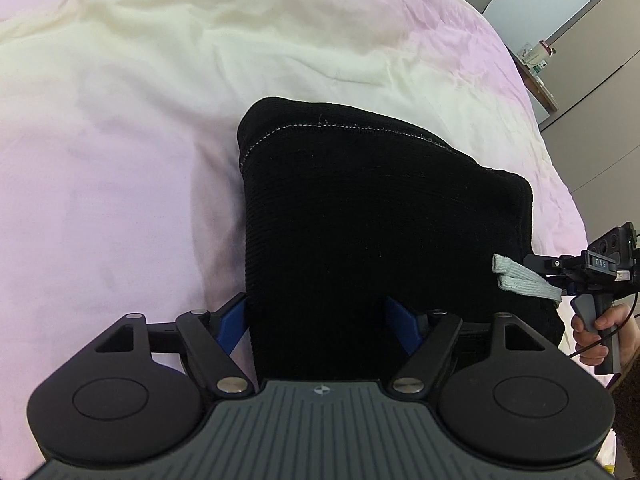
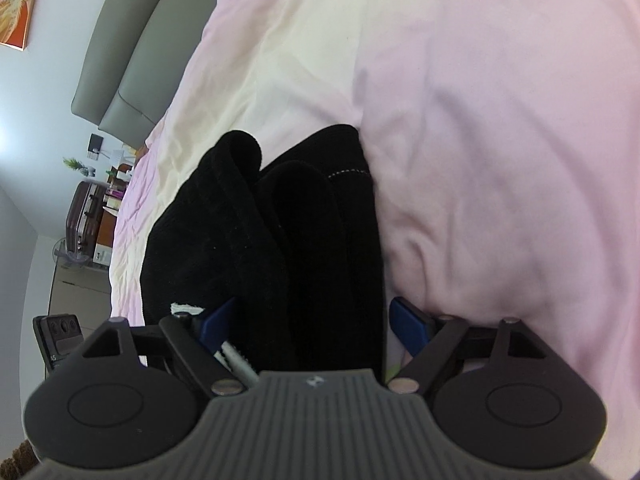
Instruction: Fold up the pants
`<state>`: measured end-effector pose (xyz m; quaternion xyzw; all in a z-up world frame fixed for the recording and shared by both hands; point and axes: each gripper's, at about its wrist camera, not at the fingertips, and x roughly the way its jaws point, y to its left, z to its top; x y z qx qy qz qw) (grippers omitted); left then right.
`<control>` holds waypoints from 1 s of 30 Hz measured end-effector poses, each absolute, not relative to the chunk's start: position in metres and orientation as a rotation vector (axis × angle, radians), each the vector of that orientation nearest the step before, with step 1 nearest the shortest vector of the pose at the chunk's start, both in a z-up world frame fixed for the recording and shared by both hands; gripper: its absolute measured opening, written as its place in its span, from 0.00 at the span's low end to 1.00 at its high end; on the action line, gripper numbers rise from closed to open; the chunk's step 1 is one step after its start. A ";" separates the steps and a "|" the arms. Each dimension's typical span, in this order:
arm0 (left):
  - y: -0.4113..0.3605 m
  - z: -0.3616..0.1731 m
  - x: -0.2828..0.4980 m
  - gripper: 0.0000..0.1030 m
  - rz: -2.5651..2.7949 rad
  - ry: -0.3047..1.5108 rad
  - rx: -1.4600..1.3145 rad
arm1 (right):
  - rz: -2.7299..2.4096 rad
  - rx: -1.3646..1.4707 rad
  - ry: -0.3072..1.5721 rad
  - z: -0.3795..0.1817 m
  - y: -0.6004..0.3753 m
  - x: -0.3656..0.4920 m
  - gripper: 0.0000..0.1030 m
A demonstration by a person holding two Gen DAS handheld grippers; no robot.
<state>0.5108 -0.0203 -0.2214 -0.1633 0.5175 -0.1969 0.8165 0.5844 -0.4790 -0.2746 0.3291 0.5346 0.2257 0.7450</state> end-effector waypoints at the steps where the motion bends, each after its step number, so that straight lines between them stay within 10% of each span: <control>1: -0.020 -0.223 0.511 0.83 -0.424 1.103 -0.350 | 0.494 0.718 1.175 -0.275 -0.478 0.585 0.77; 6: -0.022 -0.224 0.510 0.78 -0.426 1.103 -0.344 | 0.476 0.669 1.178 -0.274 -0.466 0.586 0.79; 17: -0.026 -0.195 0.501 0.46 -0.383 1.094 -0.302 | 0.418 0.627 1.123 -0.243 -0.447 0.573 0.46; 30: 0.011 -0.101 0.439 0.42 -0.389 1.005 -0.297 | 0.471 0.606 1.035 -0.127 -0.417 0.513 0.40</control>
